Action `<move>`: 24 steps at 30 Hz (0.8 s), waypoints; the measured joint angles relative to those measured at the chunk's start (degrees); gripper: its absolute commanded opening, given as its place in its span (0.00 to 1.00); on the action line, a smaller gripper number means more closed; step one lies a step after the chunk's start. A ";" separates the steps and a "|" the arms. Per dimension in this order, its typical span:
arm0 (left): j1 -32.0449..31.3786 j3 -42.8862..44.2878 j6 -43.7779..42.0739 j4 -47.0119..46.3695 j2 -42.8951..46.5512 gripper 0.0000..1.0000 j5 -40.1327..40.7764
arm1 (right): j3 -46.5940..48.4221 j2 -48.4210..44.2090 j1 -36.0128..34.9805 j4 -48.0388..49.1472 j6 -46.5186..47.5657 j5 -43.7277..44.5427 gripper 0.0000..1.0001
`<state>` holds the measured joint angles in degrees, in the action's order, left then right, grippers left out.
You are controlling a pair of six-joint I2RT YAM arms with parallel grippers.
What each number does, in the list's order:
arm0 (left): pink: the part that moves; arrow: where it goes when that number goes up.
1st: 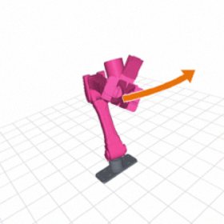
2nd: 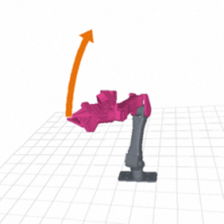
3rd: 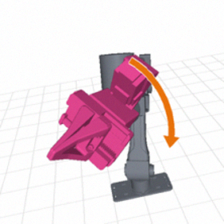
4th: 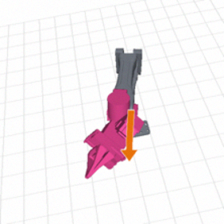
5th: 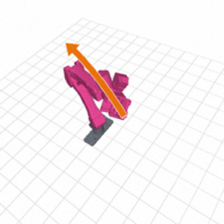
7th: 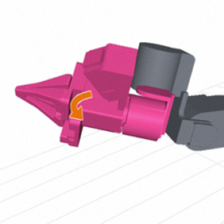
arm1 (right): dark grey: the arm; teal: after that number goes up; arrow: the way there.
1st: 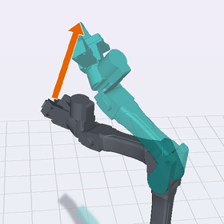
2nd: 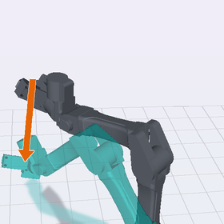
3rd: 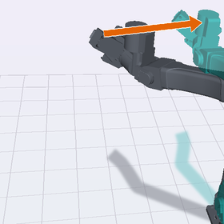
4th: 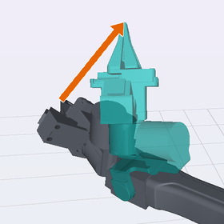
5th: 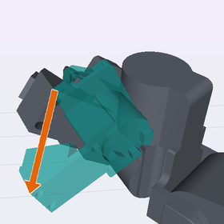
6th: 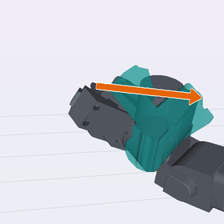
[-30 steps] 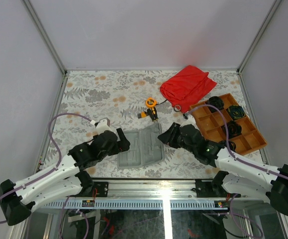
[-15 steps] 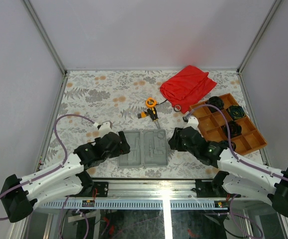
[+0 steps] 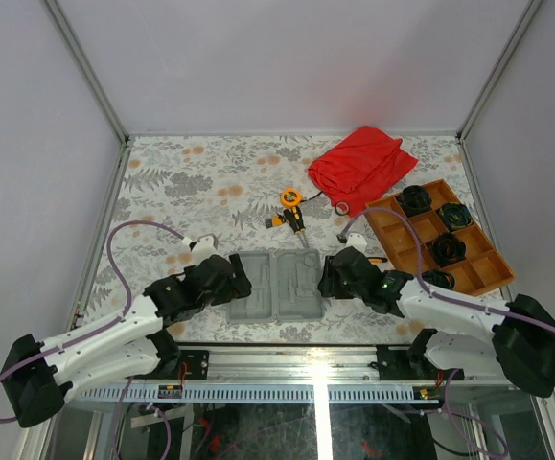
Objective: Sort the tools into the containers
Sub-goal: Open the storage box at the center of the board.
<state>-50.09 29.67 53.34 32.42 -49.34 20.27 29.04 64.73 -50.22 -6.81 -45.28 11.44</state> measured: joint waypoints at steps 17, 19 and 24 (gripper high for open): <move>0.00 -4.28 2.29 -2.67 0.39 0.88 -4.90 | 6.58 21.59 0.00 17.55 1.40 -12.83 0.54; 0.00 -4.31 2.29 -2.80 0.37 0.88 -4.92 | 8.20 22.64 0.00 17.49 2.29 -12.90 0.60; 0.00 -4.31 2.12 -2.93 0.35 0.89 -4.90 | 10.40 21.64 -0.02 13.77 2.89 -6.60 0.70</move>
<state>-50.09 25.36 55.46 29.50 -48.99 15.38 39.44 86.37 -50.24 6.96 -42.39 4.84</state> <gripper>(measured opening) 0.884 0.673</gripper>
